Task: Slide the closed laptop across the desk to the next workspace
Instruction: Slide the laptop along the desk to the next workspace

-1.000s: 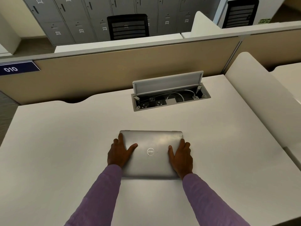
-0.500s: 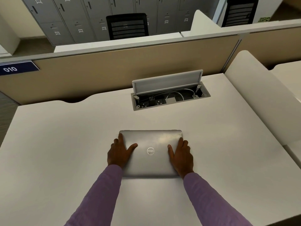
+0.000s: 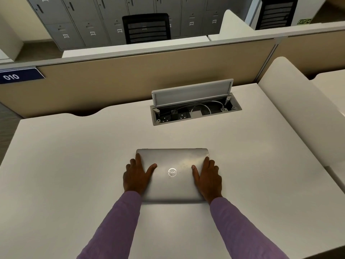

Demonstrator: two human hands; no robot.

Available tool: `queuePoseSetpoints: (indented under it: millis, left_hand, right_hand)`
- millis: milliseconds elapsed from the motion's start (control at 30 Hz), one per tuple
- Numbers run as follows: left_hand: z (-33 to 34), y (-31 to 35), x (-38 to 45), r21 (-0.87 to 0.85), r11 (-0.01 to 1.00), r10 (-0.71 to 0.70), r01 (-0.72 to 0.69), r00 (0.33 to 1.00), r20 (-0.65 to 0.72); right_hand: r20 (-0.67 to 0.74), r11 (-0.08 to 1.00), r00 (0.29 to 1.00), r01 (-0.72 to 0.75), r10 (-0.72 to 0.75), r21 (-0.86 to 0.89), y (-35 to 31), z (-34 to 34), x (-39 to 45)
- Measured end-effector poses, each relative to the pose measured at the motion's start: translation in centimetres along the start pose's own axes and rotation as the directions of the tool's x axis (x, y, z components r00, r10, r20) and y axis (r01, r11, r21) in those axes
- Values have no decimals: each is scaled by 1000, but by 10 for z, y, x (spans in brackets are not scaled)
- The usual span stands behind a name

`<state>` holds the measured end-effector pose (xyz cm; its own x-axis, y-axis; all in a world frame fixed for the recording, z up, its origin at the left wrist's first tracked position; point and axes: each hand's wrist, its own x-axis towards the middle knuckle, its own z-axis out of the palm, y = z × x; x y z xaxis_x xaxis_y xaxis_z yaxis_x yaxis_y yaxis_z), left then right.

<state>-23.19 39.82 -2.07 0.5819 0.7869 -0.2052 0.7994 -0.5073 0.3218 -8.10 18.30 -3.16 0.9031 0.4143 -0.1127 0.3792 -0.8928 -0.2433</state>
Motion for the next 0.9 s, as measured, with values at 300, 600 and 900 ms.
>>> queuePoseSetpoints:
  millis: [300, 600, 900]
  left_hand:
    - [6, -4, -11, 199, 976, 107, -84, 988, -110]
    - [7, -3, -17, 266, 954, 166, -141, 983, -74]
    - [2, 1, -17, 175, 983, 66, -58, 997, -38]
  right_hand:
    - [-88, 998, 994, 66, -67, -16, 0, 3, -4]
    - [-80, 990, 988, 126, -131, -58, 0, 2, -9]
    - [-25, 999, 999, -23, 22, -40, -2, 1, -9]
